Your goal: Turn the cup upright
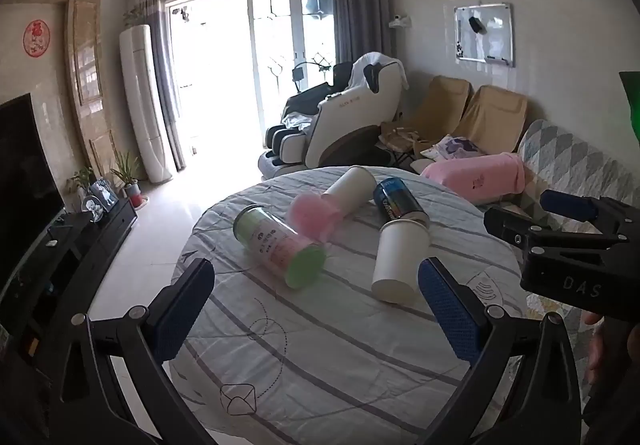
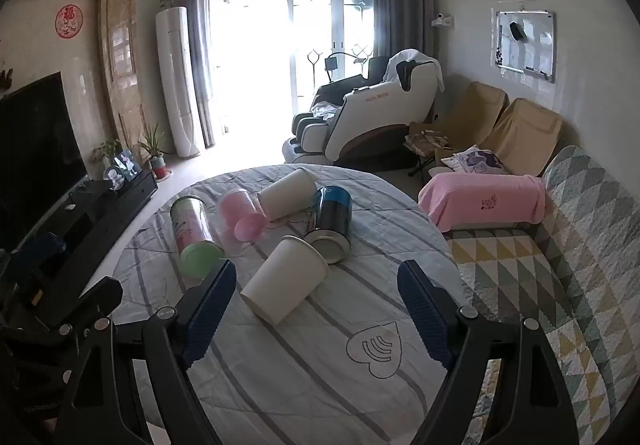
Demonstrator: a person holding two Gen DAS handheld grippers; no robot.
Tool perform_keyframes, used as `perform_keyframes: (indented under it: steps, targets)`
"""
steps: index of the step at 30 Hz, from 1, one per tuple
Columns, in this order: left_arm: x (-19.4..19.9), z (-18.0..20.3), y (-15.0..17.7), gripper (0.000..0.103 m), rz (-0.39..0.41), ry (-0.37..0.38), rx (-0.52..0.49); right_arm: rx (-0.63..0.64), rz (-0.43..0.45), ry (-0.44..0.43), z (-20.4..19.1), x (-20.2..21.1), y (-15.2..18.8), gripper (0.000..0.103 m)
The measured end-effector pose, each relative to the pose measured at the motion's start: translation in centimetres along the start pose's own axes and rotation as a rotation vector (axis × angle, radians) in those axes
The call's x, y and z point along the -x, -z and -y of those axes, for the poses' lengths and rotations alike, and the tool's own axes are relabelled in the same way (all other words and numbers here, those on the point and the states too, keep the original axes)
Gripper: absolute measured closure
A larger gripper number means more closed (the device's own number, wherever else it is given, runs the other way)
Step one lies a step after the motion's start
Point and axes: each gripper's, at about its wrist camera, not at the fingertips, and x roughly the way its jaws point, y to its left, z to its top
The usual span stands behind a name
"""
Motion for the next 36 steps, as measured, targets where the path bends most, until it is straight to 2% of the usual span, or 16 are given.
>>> perform_keyframes:
  steps: [9, 28, 36]
  targets:
    - [0.0, 1.4, 0.1, 0.0, -0.016, 0.001, -0.032, -0.011, -0.005, -0.004, 0.7, 0.5, 0.3, 0.019]
    - [-0.4, 2.1, -0.3, 0.0, -0.023, 0.01, -0.03, -0.016, -0.021, -0.009, 1.5, 0.0, 0.5, 0.019]
    - [-0.4, 1.8, -0.7, 0.0, 0.022, 0.01, 0.011, -0.002, 0.055, -0.043, 1.1, 0.1, 0.2, 0.019]
